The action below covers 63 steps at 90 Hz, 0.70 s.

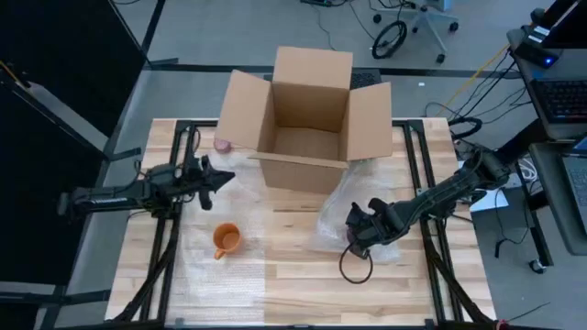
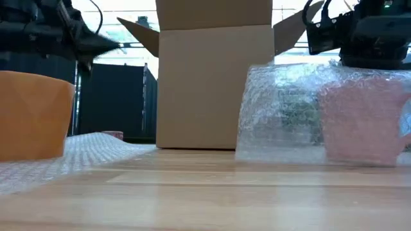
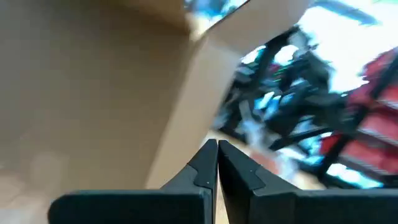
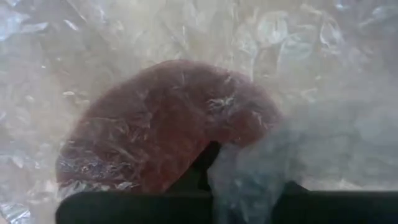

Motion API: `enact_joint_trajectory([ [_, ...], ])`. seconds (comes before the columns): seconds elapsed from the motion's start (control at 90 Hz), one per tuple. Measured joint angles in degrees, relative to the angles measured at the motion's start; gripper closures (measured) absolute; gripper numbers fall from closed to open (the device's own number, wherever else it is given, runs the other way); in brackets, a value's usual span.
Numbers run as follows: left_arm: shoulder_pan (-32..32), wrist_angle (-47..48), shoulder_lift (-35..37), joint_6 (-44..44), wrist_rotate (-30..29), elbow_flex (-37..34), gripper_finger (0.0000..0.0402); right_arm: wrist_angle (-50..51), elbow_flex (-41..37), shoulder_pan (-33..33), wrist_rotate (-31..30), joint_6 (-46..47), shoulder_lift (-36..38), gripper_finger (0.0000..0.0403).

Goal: Wrap mug
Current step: Wrap the pink cup with the bubble wrap

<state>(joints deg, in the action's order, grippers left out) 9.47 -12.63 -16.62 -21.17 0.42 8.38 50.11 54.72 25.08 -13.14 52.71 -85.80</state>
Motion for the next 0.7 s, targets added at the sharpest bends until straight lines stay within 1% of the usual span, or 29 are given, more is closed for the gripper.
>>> enact_joint_trajectory([
  [0.056,-0.92,-0.02,-1.74,1.39,0.01,2.26,0.0402,0.0,-0.04,0.01,0.0,-0.28,0.0,0.0403],
  [0.133,-2.8,0.02,-6.35,3.86,0.02,5.97,0.0402,0.0,-0.04,0.0,-0.01,-0.42,0.0,0.0403],
  [0.233,-5.39,0.14,-14.08,6.43,-0.56,11.05,0.0402,0.0,-0.04,0.02,-0.01,-0.38,0.0,0.0403],
  [0.389,-9.12,0.2,-28.24,9.72,-1.62,18.61,0.0402,0.0,-0.04,0.02,-0.03,-0.42,0.0,0.0403],
  [0.511,-11.8,0.1,-37.33,11.33,-2.48,24.18,0.0402,0.0,-0.04,0.02,-0.05,-0.53,0.0,0.0403],
  [0.7,-17.36,1.07,-47.29,14.62,-3.43,31.85,0.0402,0.02,-0.04,0.02,-0.07,-0.88,0.0,0.0403],
])
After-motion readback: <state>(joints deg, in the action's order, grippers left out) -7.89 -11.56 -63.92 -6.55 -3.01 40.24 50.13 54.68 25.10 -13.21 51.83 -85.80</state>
